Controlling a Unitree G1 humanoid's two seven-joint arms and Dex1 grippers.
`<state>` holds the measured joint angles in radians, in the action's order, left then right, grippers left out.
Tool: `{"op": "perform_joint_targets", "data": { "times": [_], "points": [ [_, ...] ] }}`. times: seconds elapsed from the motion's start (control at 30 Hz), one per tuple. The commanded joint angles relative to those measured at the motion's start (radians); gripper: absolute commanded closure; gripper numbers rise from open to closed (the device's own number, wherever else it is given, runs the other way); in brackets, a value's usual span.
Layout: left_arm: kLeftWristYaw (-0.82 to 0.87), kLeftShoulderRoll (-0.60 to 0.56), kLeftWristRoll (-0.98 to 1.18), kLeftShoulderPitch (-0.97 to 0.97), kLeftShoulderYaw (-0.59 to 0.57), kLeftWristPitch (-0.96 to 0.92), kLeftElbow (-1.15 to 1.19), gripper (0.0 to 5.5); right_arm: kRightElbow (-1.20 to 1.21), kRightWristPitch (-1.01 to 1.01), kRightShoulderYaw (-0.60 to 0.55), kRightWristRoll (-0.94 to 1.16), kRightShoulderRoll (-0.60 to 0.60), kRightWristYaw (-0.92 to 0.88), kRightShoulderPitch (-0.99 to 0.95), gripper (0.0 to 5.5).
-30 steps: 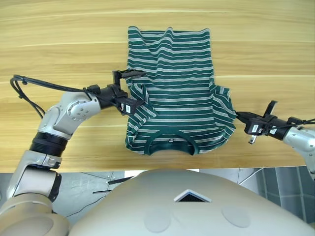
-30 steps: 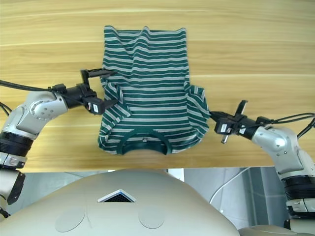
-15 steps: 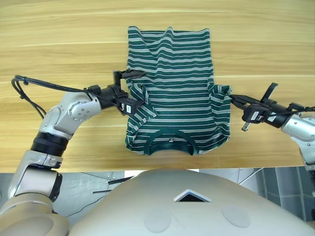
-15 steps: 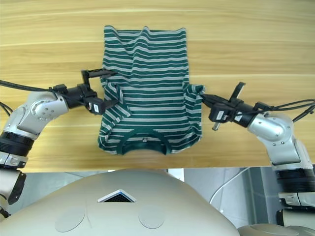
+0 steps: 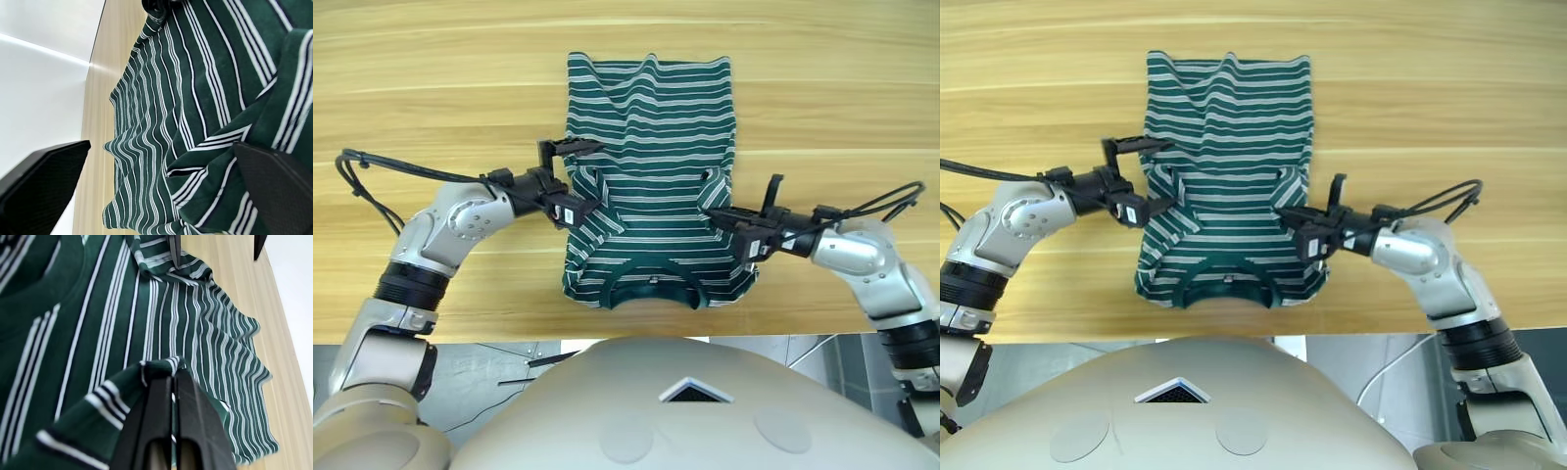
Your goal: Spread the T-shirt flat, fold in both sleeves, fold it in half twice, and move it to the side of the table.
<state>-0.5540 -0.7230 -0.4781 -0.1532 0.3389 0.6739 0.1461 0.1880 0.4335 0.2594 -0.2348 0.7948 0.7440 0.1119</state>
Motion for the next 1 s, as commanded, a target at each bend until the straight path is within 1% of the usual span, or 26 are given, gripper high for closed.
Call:
{"op": "perform_joint_targets", "data": {
  "times": [0.03, 0.4, 0.67, 0.83, 1.0],
  "points": [
    [0.005, 0.0, -0.01, -0.009, 0.003, 0.0, 0.001, 0.1, -0.039, -0.018, 0.036, -0.054, -0.025, 0.004, -0.047, 5.47],
    [-0.001, -0.013, -0.002, -0.002, -0.001, 0.007, -0.002, 0.1, -0.098, -0.04, 0.076, -0.126, -0.073, -0.021, -0.086, 5.47],
    [-0.001, -0.012, -0.002, -0.006, -0.001, 0.006, -0.002, 0.1, -0.105, -0.047, 0.069, -0.117, -0.092, -0.036, -0.103, 5.47],
    [-0.003, -0.01, 0.0, -0.006, 0.002, 0.006, 0.0, 0.1, -0.068, -0.044, 0.064, -0.073, -0.097, -0.021, -0.095, 5.47],
    [-0.004, -0.009, 0.0, -0.002, 0.003, 0.003, -0.005, 0.1, -0.066, -0.046, 0.074, -0.089, -0.101, -0.02, -0.09, 5.47]
  ]
}}
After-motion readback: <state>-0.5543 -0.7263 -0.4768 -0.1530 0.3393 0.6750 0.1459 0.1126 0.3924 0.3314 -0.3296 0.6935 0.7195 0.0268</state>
